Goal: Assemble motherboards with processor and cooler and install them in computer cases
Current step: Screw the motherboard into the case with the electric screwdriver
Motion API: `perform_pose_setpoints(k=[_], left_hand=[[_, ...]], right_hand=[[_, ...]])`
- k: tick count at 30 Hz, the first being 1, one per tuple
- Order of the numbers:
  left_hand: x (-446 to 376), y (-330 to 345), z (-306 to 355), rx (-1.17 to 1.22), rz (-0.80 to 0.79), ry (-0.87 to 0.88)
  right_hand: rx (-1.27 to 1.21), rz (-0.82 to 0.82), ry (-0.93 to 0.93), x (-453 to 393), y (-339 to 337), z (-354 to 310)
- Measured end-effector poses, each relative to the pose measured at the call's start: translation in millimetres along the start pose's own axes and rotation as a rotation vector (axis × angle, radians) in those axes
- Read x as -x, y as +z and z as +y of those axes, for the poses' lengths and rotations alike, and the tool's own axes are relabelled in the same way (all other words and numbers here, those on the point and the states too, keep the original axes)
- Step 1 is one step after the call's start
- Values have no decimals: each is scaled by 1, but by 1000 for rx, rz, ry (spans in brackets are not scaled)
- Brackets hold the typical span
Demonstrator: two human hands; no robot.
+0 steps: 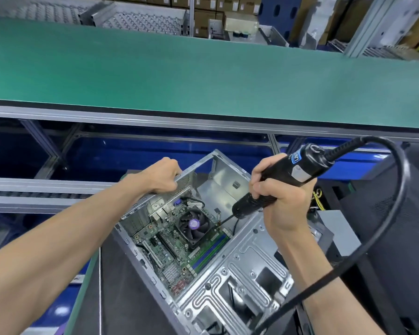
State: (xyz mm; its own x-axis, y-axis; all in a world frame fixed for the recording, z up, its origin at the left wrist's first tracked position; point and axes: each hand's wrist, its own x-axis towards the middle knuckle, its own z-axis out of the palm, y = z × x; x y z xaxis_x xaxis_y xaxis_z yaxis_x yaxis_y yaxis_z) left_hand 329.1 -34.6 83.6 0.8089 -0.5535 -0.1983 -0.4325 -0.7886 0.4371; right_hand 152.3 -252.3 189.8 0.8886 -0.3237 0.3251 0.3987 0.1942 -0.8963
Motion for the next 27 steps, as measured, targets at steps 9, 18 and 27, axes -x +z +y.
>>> perform_pose_setpoints(k=[9,18,27], left_hand=[[-16,-1,22,-300,-13,87],[36,24,-3,-292,325,-98],[31,32,-4,-211,258,-152]], right_hand=[[22,5,-48,-13,0,7],[25,-15,-84,-41,9,30],[25,-84,-24,-72,26,73]])
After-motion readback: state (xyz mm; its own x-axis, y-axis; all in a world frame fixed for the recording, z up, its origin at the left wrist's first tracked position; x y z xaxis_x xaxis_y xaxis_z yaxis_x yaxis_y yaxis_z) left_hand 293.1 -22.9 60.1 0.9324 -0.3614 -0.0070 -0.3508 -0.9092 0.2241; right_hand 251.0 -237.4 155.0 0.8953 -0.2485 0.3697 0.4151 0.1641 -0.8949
